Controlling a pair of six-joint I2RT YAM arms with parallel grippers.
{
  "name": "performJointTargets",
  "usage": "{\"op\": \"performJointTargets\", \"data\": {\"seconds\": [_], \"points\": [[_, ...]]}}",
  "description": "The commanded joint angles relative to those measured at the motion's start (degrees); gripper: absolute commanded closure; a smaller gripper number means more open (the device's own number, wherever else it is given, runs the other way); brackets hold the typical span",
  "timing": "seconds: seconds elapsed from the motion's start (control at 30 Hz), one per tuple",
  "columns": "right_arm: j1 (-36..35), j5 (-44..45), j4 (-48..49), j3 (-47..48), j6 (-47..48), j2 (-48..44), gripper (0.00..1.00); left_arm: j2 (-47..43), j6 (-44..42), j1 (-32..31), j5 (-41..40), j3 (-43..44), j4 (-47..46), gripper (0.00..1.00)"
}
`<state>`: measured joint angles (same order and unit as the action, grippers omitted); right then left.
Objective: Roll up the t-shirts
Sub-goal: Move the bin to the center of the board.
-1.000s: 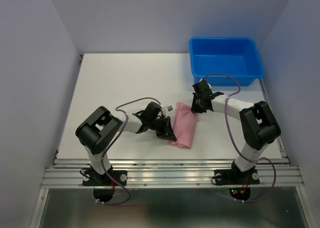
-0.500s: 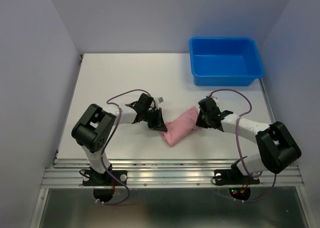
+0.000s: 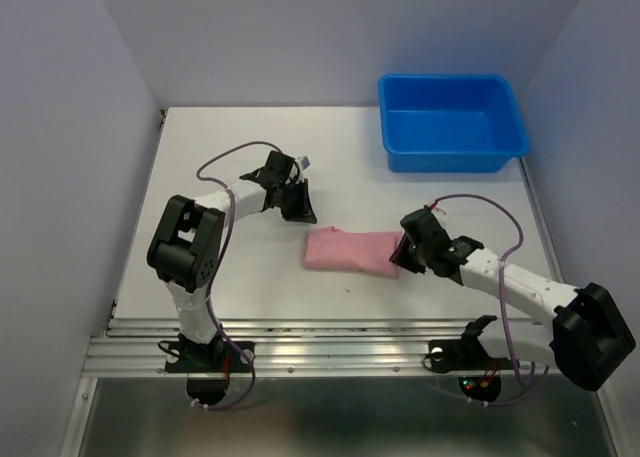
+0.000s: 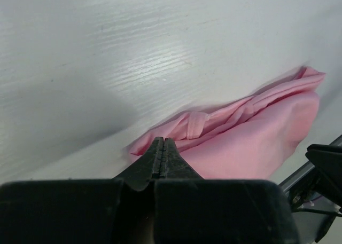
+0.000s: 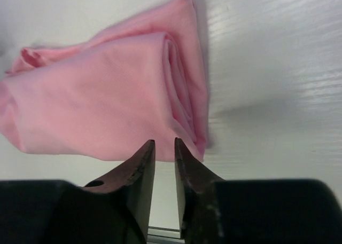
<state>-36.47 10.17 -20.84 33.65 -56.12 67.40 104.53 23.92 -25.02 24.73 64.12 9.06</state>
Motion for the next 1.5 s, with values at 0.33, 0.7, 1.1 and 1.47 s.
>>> {"op": "performJointTargets", "data": {"seconds": [0.33,0.7,1.1,1.47], "points": [[8.41,12.33,-15.99,36.2,16.99,10.72,0.41,-5.12,-7.04,2.5,-1.79,13.75,13.17,0.99],[19.14,5.04,-19.31,72.47,29.22,37.08,0.17,-4.07,-10.22,6.47,0.05,17.71,16.69,0.82],[20.65,-6.2,-20.21,86.94,36.07,58.37,0.07,-2.32,-7.05,6.82,2.16,17.09,14.85,0.73],[19.94,-28.07,-8.09,66.05,32.31,48.55,0.04,-2.05,-7.22,7.0,-1.96,19.2,16.95,0.72]]}}
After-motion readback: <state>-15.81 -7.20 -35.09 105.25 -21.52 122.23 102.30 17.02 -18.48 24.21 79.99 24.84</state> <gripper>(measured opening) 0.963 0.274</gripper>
